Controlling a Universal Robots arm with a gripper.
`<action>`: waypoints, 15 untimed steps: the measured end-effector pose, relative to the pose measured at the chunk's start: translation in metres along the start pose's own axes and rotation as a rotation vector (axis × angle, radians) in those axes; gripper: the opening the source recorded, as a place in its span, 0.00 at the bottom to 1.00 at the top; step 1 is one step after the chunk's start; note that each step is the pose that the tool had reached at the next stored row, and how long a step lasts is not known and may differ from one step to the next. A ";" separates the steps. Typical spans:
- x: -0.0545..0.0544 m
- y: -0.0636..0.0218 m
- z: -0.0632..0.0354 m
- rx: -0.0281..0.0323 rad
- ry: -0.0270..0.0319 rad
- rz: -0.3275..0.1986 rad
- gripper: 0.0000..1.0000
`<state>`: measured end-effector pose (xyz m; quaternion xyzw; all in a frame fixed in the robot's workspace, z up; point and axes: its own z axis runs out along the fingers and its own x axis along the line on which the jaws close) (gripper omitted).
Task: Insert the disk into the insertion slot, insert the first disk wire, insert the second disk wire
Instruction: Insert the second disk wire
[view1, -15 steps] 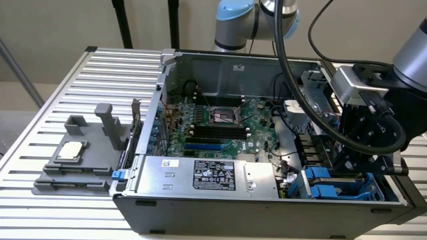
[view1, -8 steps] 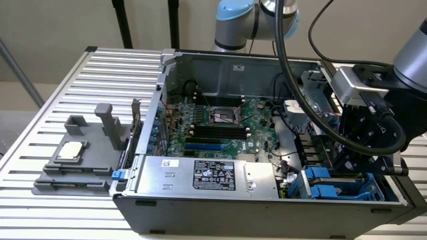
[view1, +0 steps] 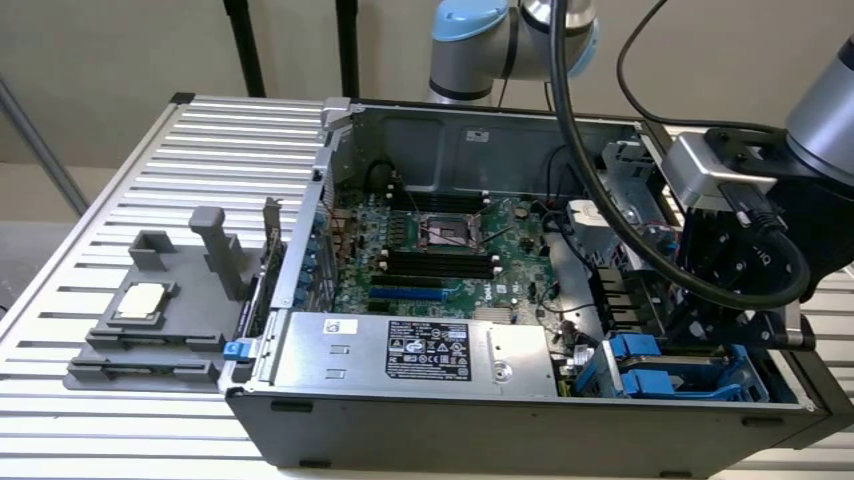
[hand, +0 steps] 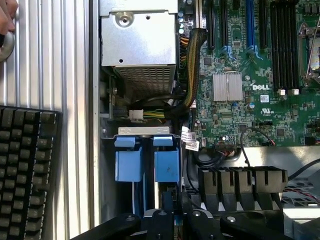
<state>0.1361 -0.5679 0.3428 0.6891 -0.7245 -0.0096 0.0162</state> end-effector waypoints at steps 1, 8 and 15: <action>0.000 0.0000 0.0000 0.0000 -0.0001 0.000 0.17; -0.001 -0.0003 0.0005 0.0000 0.0002 0.000 0.17; -0.001 -0.0020 0.0029 -0.0002 -0.0008 0.000 0.17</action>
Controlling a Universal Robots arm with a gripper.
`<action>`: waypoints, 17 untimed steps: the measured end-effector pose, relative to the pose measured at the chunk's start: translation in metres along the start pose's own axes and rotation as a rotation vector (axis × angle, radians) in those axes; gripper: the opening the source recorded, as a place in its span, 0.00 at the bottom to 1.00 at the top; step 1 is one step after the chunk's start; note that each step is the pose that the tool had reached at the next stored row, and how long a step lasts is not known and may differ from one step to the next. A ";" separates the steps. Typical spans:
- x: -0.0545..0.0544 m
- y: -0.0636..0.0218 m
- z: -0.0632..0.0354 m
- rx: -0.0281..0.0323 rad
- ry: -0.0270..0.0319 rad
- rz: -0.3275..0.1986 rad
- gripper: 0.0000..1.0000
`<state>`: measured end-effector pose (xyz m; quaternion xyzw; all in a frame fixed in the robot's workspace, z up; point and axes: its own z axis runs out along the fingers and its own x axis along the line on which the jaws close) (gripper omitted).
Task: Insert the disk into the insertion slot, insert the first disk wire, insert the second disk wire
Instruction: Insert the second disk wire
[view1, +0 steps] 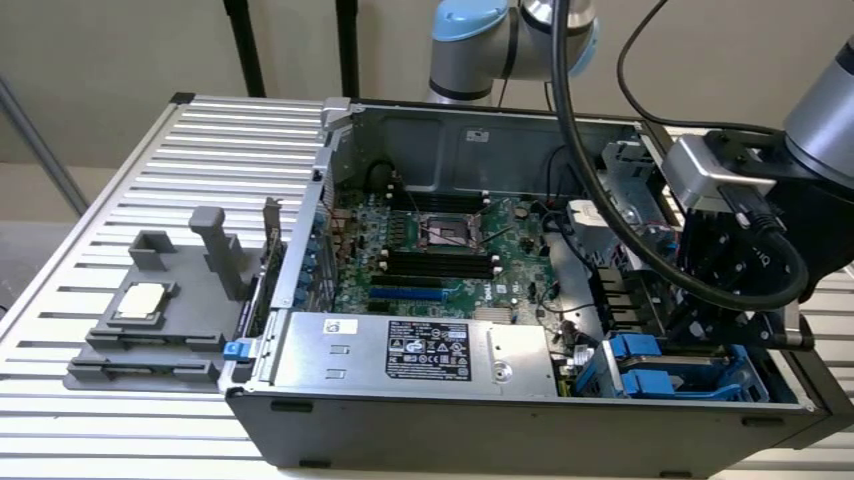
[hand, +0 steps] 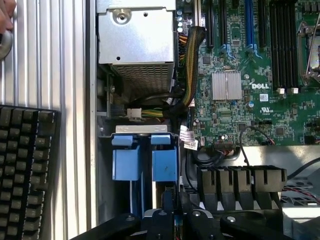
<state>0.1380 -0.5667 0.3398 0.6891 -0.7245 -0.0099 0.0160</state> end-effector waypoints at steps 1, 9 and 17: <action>0.000 -0.0001 0.0006 0.0000 -0.0002 0.000 0.17; 0.000 -0.0003 0.0035 -0.0002 -0.0009 0.000 0.17; 0.000 0.0020 -0.0072 -0.0012 -0.0013 0.000 0.25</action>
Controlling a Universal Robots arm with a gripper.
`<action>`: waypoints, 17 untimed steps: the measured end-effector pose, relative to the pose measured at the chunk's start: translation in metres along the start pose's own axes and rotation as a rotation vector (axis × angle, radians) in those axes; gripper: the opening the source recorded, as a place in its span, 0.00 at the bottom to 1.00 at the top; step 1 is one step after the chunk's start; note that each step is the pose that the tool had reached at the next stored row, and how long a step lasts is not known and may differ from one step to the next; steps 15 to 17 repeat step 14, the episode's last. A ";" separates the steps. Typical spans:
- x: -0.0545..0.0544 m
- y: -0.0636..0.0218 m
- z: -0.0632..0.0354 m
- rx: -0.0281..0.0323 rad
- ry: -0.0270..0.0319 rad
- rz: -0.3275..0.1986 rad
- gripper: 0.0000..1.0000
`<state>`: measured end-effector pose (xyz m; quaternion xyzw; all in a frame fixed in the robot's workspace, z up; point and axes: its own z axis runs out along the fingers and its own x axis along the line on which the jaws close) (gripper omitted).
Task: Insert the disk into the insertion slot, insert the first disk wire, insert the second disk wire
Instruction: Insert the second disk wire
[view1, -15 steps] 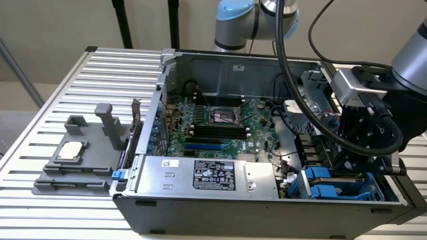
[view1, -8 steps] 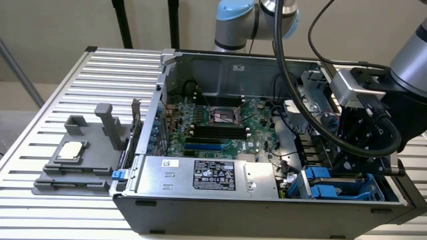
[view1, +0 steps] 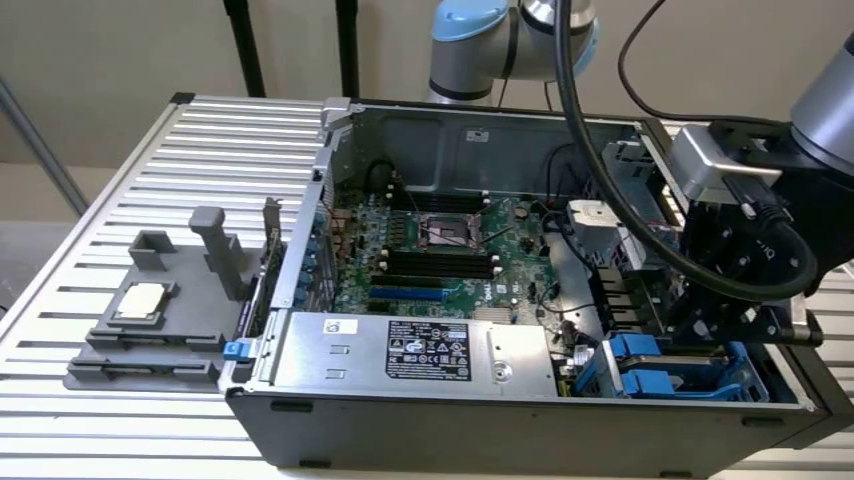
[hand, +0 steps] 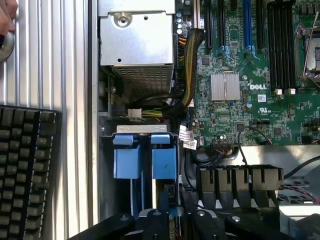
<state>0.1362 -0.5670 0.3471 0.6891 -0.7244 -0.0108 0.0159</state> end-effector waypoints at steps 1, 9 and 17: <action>0.000 0.0028 0.0000 0.0003 0.0000 0.000 0.25; 0.005 0.0285 0.0009 0.0063 -0.0033 0.000 0.25; 0.005 0.0285 0.0009 0.0064 -0.0036 0.000 0.25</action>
